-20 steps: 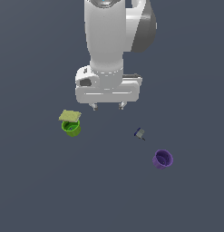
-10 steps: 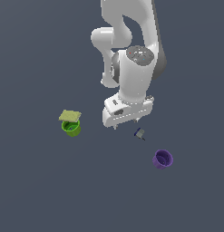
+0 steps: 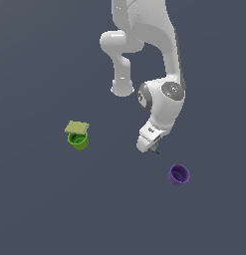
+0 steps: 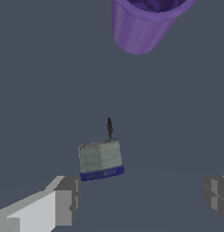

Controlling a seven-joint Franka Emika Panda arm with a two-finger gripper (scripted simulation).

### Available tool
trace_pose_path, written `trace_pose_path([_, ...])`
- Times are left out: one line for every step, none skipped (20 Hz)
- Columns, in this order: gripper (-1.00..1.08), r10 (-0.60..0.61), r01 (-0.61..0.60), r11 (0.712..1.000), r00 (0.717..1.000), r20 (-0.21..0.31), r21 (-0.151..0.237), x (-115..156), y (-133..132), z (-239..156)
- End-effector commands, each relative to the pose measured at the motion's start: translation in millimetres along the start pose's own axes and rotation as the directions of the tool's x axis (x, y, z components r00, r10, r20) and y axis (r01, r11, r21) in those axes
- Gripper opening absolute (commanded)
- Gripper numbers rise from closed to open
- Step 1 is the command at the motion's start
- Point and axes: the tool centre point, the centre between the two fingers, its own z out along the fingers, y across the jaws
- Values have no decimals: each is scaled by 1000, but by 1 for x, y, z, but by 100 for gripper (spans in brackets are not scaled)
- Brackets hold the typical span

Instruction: Pick up a designated object from a clutter of objects.

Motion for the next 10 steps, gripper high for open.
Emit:
trace_pose_path([100, -56, 56, 998, 998, -3, 5, 4, -15, 14])
trace_pose_path([100, -73, 73, 997, 997, -4, 8, 4, -19, 19])
trace_pose_path([100, -88, 88, 996, 996, -5, 9, 5, -23, 22])
trace_pose_path([100, -100, 100, 995, 995, -6, 11, 6, -27, 25])
trace_pose_path([100, -110, 110, 994, 994, -6, 12, 6, -30, 28])
trace_pose_path([100, -118, 118, 993, 993, -7, 13, 6, -32, 30])
trace_pose_path([100, -123, 123, 992, 992, -7, 14, 7, -34, 31])
trace_pose_path([100, -127, 127, 992, 992, -7, 15, 7, -34, 32])
trace_pose_path([100, -128, 128, 992, 992, -8, 15, 7, -35, 32])
trace_pose_path([100, -122, 122, 992, 993, -6, 15, 6, -34, 31])
